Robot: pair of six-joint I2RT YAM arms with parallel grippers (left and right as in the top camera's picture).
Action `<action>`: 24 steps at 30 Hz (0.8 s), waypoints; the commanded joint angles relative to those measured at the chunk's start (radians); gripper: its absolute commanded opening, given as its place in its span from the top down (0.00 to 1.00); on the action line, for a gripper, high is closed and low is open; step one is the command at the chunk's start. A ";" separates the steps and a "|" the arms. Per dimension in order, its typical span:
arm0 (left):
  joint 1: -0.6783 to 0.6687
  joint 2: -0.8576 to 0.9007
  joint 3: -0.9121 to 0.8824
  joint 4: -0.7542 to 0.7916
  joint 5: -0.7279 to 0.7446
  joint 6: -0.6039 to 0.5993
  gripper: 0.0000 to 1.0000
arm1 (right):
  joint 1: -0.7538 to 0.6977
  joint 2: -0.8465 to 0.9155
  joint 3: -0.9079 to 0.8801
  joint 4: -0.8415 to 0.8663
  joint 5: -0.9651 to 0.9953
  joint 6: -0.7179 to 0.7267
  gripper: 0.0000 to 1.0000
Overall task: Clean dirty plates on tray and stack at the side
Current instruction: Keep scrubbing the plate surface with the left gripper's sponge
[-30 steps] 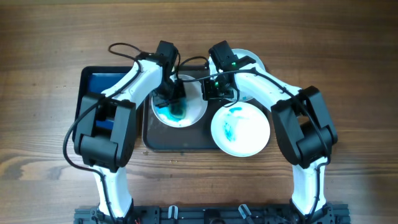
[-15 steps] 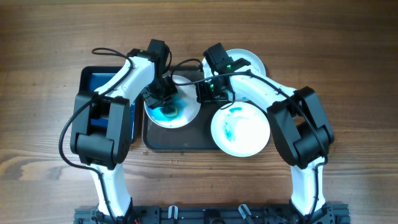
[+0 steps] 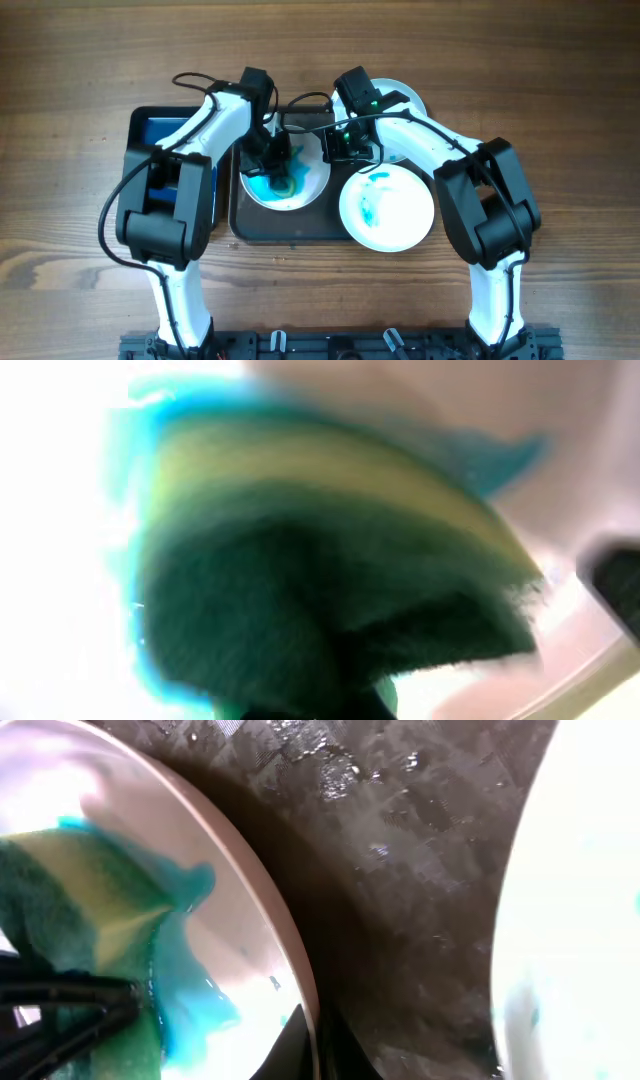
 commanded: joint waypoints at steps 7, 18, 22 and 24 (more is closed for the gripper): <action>-0.019 0.035 0.079 -0.162 -0.386 -0.343 0.96 | 0.004 0.017 -0.002 0.007 0.000 0.001 0.96; -0.152 0.035 -0.022 0.148 -0.083 -0.129 0.96 | 0.004 0.017 -0.002 0.004 0.000 -0.003 0.96; -0.088 0.033 -0.021 0.199 0.037 -0.078 0.96 | 0.004 0.017 -0.002 0.002 0.001 -0.009 0.96; -0.032 0.032 -0.022 0.191 0.066 -0.053 0.96 | 0.004 0.017 -0.002 0.003 0.001 -0.010 0.96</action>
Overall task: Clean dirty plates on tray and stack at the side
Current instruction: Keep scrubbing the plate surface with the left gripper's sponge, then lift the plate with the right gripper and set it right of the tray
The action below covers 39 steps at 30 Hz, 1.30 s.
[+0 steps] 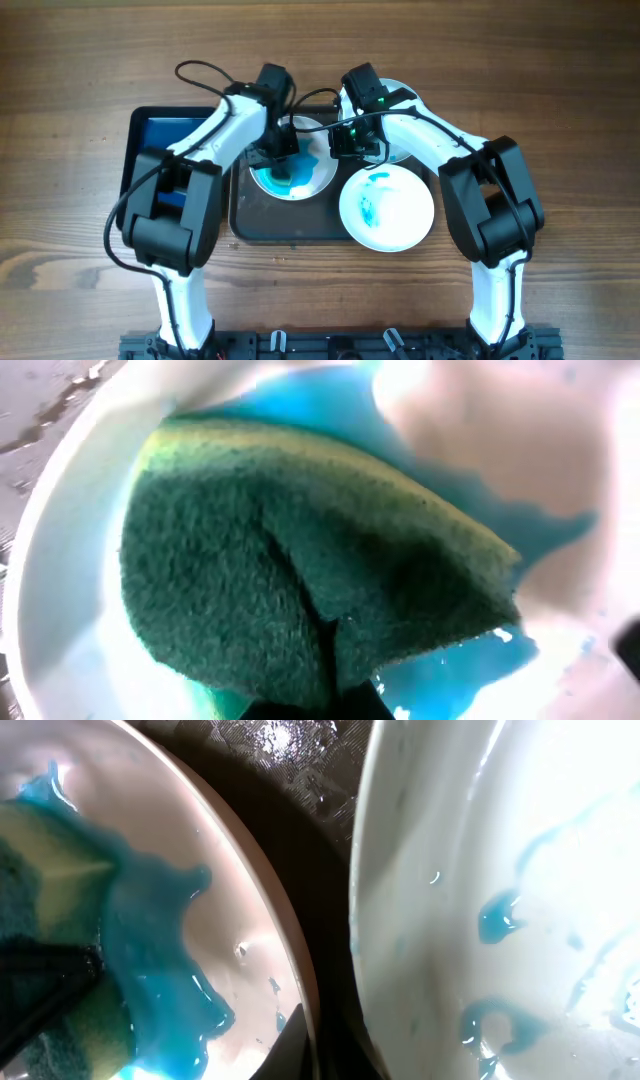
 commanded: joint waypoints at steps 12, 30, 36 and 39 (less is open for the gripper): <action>0.045 0.049 -0.016 -0.146 0.318 0.114 0.96 | 0.032 0.015 -0.002 0.002 -0.040 0.002 0.96; 0.032 0.045 0.040 -0.082 0.116 0.066 0.96 | 0.032 0.015 -0.002 0.006 -0.037 0.001 0.96; 0.230 -0.113 0.241 -0.208 0.156 0.095 0.96 | 0.034 0.015 -0.002 -0.020 -0.026 -0.017 0.96; 0.346 -0.203 0.263 -0.274 0.119 0.095 0.96 | 0.055 0.011 0.000 -0.015 -0.023 -0.037 0.96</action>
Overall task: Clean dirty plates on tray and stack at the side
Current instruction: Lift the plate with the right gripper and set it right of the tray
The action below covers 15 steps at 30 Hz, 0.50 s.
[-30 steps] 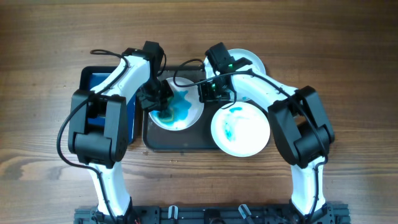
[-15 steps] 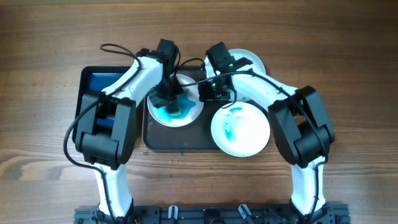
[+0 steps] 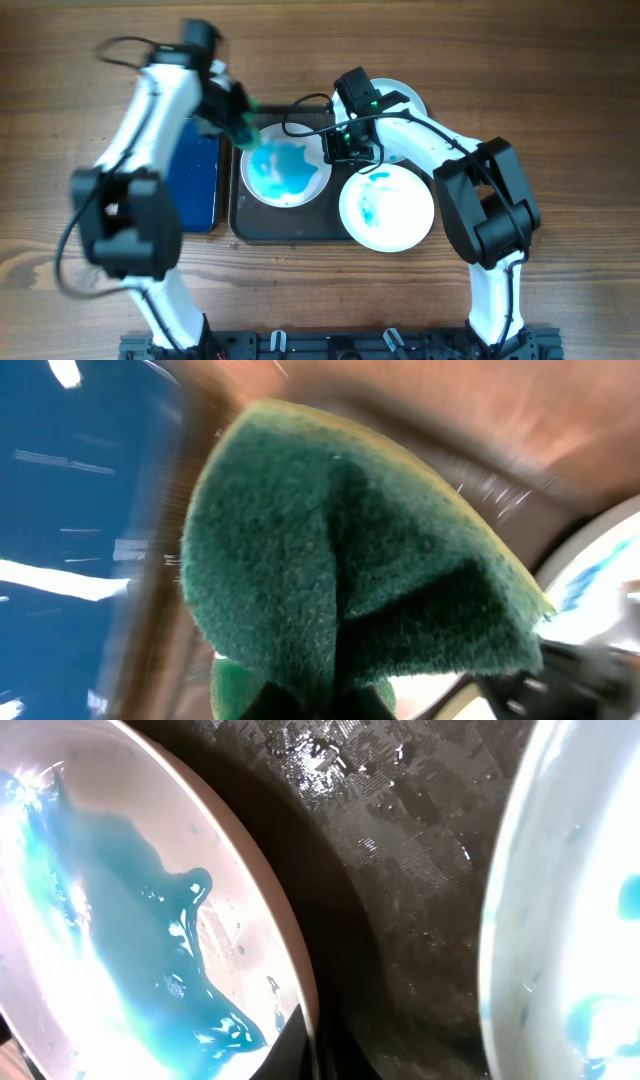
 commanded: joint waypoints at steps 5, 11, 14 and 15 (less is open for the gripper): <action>0.203 -0.151 0.034 -0.137 -0.045 0.033 0.96 | 0.096 -0.072 0.035 -0.090 0.255 -0.028 0.96; 0.211 -0.151 0.033 -0.140 -0.048 0.032 0.96 | 0.251 -0.248 0.039 -0.227 0.843 -0.002 0.96; 0.211 -0.151 0.033 -0.140 -0.048 0.033 0.96 | 0.338 -0.304 0.039 -0.258 1.043 -0.002 0.96; 0.211 -0.151 0.033 -0.142 -0.048 0.033 0.96 | 0.367 -0.317 0.039 -0.266 1.108 -0.002 0.96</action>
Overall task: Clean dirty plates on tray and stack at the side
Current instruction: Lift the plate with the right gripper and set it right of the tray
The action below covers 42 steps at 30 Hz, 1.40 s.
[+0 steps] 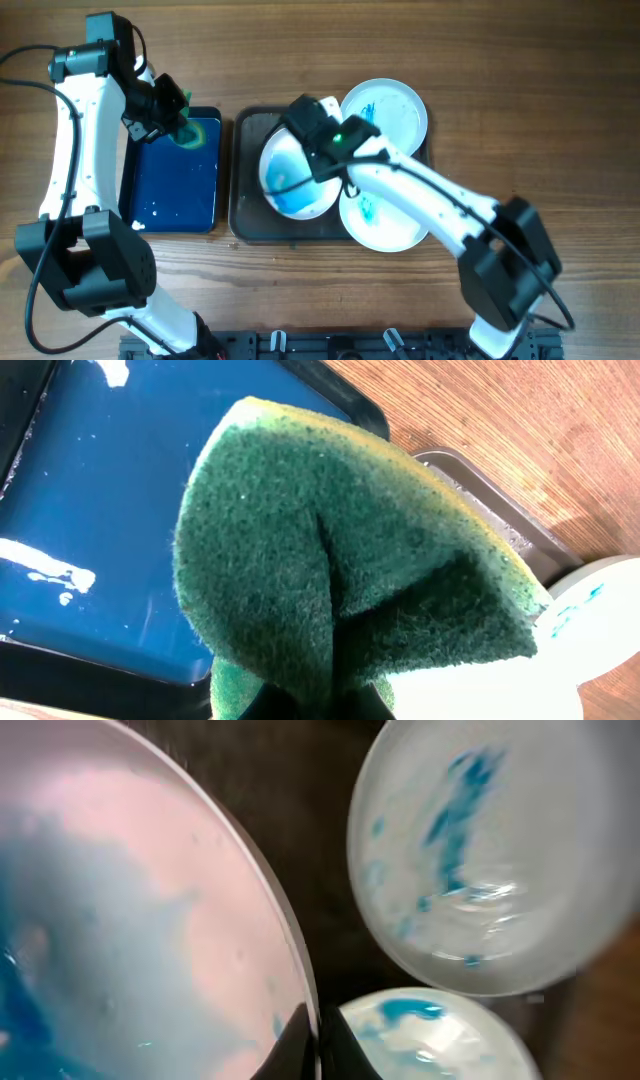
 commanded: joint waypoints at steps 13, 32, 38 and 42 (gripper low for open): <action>-0.002 -0.002 0.001 0.002 -0.003 0.020 0.96 | 0.351 -0.076 0.020 0.146 1.120 -0.167 0.96; -0.114 -0.002 0.000 0.032 -0.003 -0.001 0.96 | -0.002 -0.158 0.019 0.023 -0.338 -0.019 0.96; -0.206 0.004 0.000 0.068 -0.003 -0.056 0.96 | -0.469 -0.258 0.020 -0.034 -0.672 -0.019 0.96; -0.273 0.004 0.000 0.092 -0.011 -0.062 0.96 | -0.831 -0.279 0.005 -0.111 -0.521 -0.021 0.96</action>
